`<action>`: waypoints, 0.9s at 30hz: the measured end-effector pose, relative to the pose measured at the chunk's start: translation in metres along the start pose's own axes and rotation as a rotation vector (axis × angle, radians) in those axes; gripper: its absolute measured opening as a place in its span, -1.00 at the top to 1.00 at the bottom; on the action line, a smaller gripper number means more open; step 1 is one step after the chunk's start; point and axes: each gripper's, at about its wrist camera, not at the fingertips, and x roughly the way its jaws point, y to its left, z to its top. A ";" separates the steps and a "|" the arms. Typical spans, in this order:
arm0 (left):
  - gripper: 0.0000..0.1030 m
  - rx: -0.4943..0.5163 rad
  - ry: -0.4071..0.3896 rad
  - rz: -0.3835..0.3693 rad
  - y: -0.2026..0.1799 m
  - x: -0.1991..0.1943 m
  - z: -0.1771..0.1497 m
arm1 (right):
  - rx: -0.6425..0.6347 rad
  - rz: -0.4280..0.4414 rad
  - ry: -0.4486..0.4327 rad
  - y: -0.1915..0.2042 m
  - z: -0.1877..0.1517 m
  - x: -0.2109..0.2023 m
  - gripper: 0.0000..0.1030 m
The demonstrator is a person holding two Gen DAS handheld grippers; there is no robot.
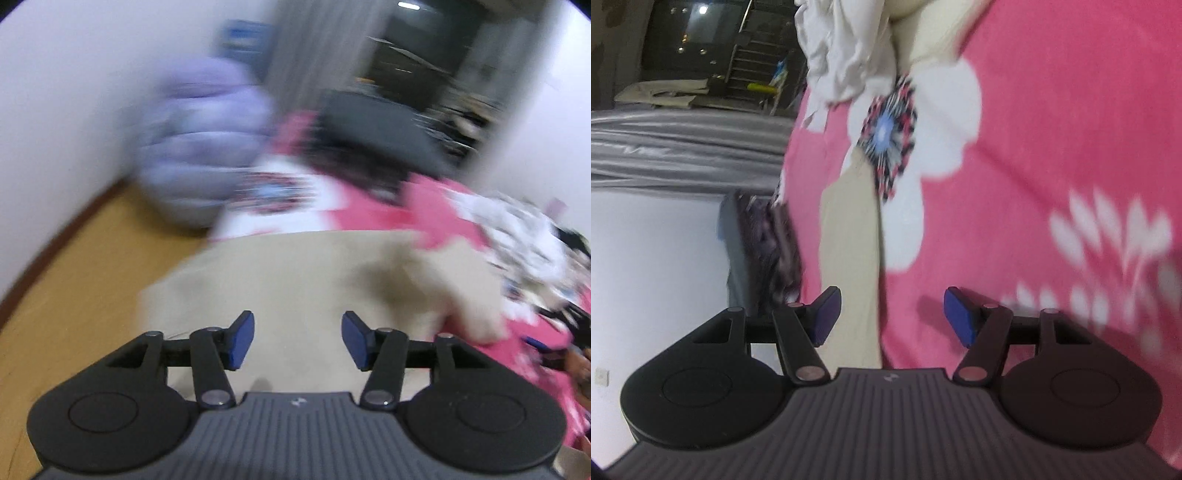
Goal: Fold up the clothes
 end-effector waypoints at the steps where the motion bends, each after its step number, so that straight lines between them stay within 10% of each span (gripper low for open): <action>1: -0.16 0.025 0.007 -0.039 -0.017 0.017 0.008 | 0.003 -0.002 0.001 0.002 0.006 0.005 -0.20; 13: 0.10 0.281 -0.023 0.005 -0.103 0.116 0.014 | -0.099 -0.019 0.010 0.049 0.065 0.107 -0.24; 16: 0.58 0.322 -0.056 0.041 -0.112 0.123 0.012 | -0.261 -0.055 0.030 0.073 0.064 0.124 0.85; 24: 0.82 0.579 -0.192 -0.104 -0.159 0.081 -0.012 | -0.633 0.345 -0.219 0.119 0.069 -0.007 0.97; 27: 0.82 0.749 -0.160 -0.170 -0.177 0.073 -0.037 | -0.692 0.345 -0.296 0.102 0.080 -0.086 0.96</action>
